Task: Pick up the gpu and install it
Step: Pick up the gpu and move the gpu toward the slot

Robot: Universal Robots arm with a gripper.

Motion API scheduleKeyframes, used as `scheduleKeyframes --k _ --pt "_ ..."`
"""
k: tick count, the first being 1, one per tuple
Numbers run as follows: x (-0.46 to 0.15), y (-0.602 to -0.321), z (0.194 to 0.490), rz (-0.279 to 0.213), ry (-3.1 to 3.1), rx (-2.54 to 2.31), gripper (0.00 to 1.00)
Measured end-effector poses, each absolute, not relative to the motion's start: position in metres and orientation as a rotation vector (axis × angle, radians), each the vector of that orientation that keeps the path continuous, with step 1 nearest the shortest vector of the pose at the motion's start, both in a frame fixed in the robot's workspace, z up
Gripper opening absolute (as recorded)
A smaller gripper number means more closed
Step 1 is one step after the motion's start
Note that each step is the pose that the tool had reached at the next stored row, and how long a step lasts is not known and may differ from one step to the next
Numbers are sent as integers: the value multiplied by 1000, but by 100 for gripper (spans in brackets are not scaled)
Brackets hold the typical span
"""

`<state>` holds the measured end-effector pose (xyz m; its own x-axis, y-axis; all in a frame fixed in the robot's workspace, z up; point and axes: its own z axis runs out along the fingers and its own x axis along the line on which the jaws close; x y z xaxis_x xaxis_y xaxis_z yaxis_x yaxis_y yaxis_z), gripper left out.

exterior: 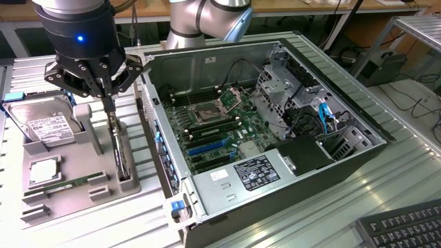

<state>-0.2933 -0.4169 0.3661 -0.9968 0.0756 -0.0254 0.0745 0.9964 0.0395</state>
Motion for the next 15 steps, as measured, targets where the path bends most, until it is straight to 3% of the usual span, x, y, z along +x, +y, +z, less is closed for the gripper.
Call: scheduleKeyframes --k 1,2,3,5,6,15 --pt "-293 -417 366 60 3112 117 11" --pt "-293 -417 366 60 3112 117 17" --pt "-293 -417 366 60 3112 117 36" --pt "-296 -417 364 60 3111 117 36" --pt "-299 -417 360 60 3110 117 42" --pt "-308 -418 337 60 3110 117 42"
